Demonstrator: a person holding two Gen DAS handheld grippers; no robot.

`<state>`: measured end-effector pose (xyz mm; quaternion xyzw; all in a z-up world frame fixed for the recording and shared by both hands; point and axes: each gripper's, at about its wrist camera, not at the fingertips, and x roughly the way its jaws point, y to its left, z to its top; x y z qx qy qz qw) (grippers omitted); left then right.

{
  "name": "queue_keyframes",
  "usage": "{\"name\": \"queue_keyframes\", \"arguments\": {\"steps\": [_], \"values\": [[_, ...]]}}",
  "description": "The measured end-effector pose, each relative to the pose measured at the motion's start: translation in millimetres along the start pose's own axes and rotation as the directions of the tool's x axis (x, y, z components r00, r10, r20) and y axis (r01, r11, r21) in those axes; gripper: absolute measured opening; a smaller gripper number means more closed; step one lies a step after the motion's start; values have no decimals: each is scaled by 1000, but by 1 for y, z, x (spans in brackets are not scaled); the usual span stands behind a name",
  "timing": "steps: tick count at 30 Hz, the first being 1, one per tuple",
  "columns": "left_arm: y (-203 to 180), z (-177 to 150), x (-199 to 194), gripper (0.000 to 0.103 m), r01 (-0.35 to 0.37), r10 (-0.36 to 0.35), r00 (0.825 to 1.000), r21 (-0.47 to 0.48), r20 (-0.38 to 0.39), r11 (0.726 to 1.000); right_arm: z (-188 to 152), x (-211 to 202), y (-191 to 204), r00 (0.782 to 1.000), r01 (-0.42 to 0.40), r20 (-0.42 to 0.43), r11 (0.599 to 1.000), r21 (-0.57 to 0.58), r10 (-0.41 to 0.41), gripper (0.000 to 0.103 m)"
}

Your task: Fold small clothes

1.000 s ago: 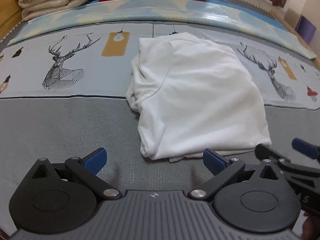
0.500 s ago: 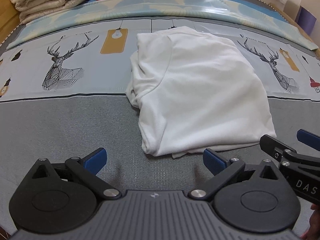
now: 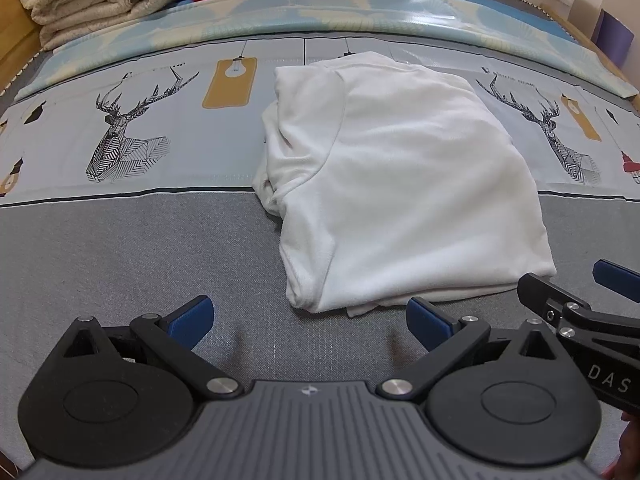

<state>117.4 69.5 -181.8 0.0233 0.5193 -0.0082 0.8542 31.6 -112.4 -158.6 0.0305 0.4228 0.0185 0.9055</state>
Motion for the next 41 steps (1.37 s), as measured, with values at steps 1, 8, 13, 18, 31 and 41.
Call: {"name": "queue_keyframes", "arguments": {"steps": [1, 8, 13, 18, 31, 41], "values": [[0, 0, 0, 102, -1, 1, 1000, -1, -1, 1000, 0, 0, 0, 1000, 0, -1, 1000, 1, 0, 90], [0, 0, 1, 102, -2, 2, 1000, 0, -4, 1000, 0, 1, 0, 1000, 0, -3, 1000, 4, 0, 90], [-1, 0, 2, 102, -7, 7, 1000, 0, -6, 1000, 1, 1, 0, 1000, -1, -7, 1000, 5, 1, 90], [-1, 0, 3, 102, -9, 9, 1000, 2, -8, 1000, 0, 2, 0, 1000, -3, -10, 1000, 3, 3, 90], [-2, 0, 4, 102, -15, 15, 1000, -7, -16, 1000, -1, 3, 0, 1000, -3, -18, 1000, 4, 3, 90], [-2, -1, 4, 102, -23, 23, 1000, -7, -10, 1000, -1, 4, 0, 1000, -9, -19, 1000, 7, 9, 90]]}}
